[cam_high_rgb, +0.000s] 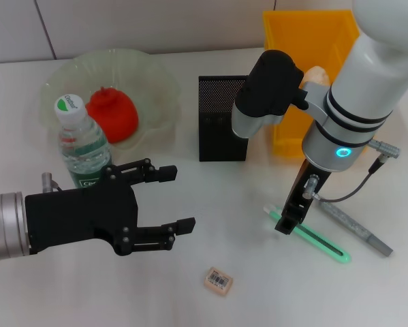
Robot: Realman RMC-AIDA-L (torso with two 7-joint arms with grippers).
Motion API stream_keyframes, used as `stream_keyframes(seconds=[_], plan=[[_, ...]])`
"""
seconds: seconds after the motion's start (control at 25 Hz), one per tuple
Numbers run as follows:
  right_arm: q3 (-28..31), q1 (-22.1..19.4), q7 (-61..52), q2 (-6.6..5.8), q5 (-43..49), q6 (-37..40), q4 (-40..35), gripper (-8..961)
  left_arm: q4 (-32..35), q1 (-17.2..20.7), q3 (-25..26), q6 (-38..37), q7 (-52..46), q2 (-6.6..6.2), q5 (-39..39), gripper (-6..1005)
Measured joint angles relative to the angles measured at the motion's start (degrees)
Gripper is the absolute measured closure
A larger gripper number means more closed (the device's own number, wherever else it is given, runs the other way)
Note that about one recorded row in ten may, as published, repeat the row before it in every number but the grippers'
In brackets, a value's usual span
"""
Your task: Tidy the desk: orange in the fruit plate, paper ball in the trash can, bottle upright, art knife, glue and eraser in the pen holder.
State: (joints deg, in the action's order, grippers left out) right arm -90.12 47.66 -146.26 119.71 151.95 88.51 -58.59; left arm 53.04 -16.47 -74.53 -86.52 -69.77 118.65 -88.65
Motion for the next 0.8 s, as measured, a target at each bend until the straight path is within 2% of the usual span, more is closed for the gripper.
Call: stream_keyframes(seconds=[0.4, 0.6, 0.8], plan=[[-0.8, 0.1, -1.3, 0.0, 0.0, -1.3, 0.7, 411, 0.0, -0.1, 0.0, -0.1, 0.0, 0.0, 0.1, 189], [-1.2, 0.3, -1.5, 0.0, 0.0, -1.3, 0.7, 508, 0.0, -0.1, 0.0, -0.2, 0.0, 0.0, 0.1, 189], [-1.3, 0.3, -1.8, 0.0, 0.0, -1.4, 0.7, 509, -0.1, 0.0, 0.0, -0.2, 0.3, 0.0, 0.1, 188]])
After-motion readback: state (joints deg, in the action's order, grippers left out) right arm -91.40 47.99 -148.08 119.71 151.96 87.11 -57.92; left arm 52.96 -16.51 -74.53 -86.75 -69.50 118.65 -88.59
